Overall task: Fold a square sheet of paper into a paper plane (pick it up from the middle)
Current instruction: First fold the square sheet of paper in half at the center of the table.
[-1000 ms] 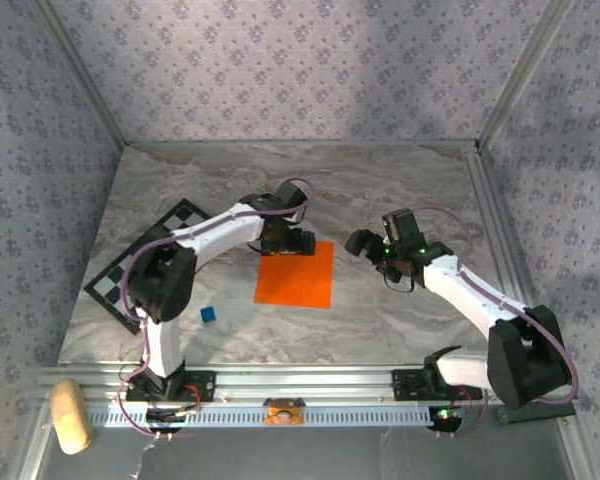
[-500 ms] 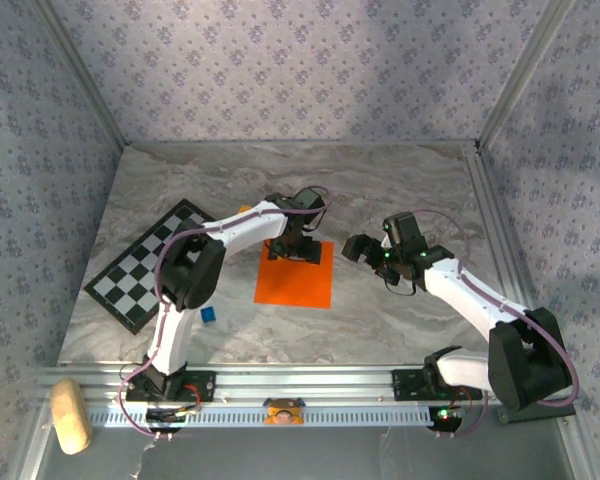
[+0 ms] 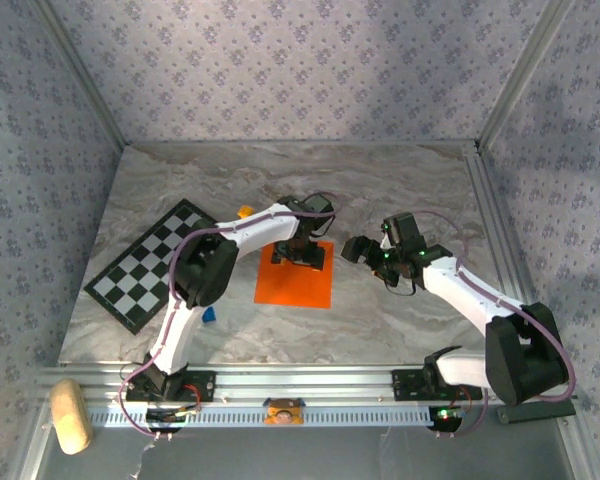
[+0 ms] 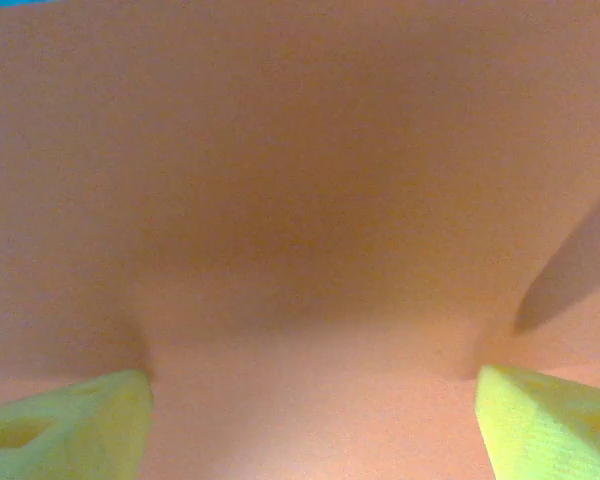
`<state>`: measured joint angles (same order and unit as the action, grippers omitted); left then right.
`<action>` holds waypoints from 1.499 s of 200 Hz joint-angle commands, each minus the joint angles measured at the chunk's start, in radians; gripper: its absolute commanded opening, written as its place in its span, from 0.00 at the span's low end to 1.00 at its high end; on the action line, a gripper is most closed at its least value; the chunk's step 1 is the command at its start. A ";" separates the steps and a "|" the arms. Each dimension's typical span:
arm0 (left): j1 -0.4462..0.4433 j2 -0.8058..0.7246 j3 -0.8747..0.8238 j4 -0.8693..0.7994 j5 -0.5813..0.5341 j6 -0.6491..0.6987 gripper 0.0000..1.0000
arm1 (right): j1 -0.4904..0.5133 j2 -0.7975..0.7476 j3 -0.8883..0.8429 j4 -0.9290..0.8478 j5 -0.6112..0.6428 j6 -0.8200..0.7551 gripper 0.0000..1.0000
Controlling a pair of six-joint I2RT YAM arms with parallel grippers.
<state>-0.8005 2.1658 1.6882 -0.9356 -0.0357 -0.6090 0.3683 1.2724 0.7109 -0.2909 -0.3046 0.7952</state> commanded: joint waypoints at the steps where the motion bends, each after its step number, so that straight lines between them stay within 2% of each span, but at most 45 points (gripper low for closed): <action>1: -0.003 0.015 0.018 -0.040 -0.027 -0.019 0.84 | -0.008 0.005 -0.008 -0.013 -0.013 -0.015 1.00; 119: -0.004 0.026 0.010 -0.029 -0.010 -0.055 0.84 | -0.010 -0.004 -0.017 -0.010 -0.004 -0.002 1.00; 140: -0.004 -0.002 0.031 -0.075 -0.004 -0.053 0.84 | -0.011 -0.005 -0.011 -0.015 -0.006 -0.002 1.00; 180: 0.015 -0.070 -0.011 -0.033 0.015 -0.053 0.86 | -0.010 -0.028 -0.008 -0.026 0.001 -0.005 1.00; 226: 0.018 -0.055 -0.052 0.010 0.057 -0.046 0.86 | -0.007 -0.028 -0.020 -0.013 -0.016 -0.005 1.00; 300: 0.014 -0.012 -0.076 0.027 0.059 -0.038 0.86 | -0.007 -0.018 -0.016 -0.010 -0.030 -0.008 1.00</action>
<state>-0.7856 2.1326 1.6238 -0.9085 0.0143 -0.6483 0.3641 1.2610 0.7017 -0.2909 -0.3222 0.7956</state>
